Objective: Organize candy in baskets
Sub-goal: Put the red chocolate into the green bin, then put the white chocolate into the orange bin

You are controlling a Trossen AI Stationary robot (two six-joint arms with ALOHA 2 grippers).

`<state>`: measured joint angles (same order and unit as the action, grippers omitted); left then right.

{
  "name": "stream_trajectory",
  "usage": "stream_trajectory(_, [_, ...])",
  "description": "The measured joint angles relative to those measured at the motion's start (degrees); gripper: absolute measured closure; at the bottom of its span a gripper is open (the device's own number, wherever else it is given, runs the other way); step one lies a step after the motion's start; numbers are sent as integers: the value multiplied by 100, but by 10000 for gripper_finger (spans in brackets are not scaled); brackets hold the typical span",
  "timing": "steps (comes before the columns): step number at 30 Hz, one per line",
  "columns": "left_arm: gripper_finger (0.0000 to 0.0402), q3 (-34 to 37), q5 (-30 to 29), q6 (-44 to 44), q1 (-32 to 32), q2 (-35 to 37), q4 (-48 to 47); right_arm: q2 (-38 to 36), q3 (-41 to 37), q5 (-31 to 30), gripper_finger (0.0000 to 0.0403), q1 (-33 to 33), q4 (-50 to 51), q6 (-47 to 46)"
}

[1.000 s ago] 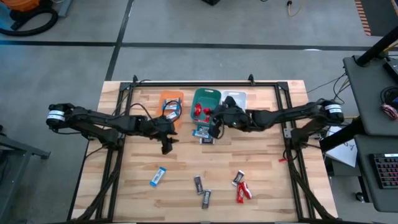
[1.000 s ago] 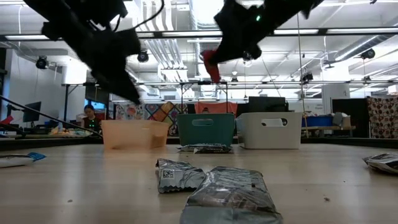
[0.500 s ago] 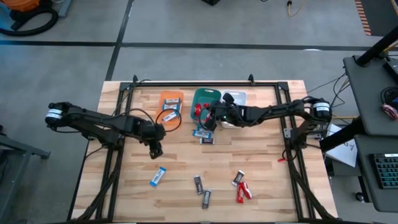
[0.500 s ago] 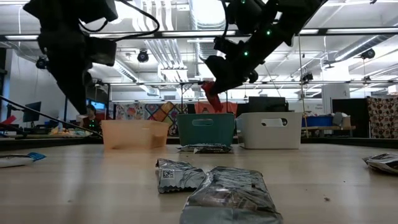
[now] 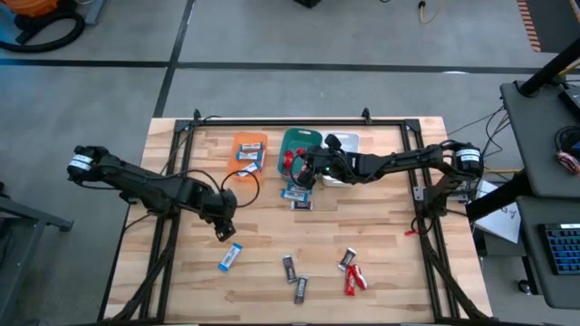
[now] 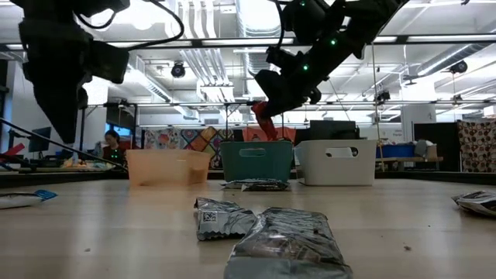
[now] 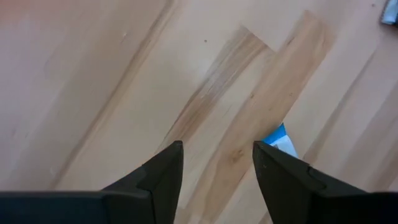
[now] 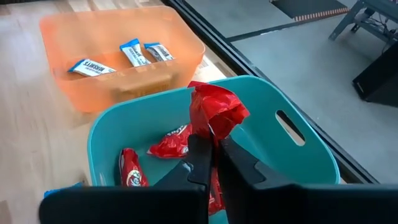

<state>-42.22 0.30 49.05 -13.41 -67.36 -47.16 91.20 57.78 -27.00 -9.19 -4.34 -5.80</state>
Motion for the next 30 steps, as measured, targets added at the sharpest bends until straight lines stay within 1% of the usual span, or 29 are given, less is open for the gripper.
stream_trajectory(3, [211, 9, -20, 155, -47, -10, -1, 0, 4, 2, 365, -4, -32, -23])
stream_trajectory(11, [173, 9, 4, 458, -217, -15, 2, 0, 20, 2, 274, -11, -69, -83])
stream_trajectory(16, [151, 11, 42, 810, -472, -15, 42, 0, 20, 2, 237, -11, -69, -157])
stream_trajectory(20, [144, 14, 41, 1238, -755, -15, 319, 0, 20, 2, 221, -11, -69, -177])
stream_trajectory(26, [143, 106, -89, 1749, -1226, -17, 855, 0, 45, 10, 216, -11, -64, -163])
stream_trajectory(28, [143, 141, -288, 1733, -1404, -17, 1025, 0, 70, 29, 216, -11, -69, -113])
stream_trajectory(30, [143, 172, -641, 1523, -1664, -17, 1194, 0, 78, 44, 216, -11, -64, -99])
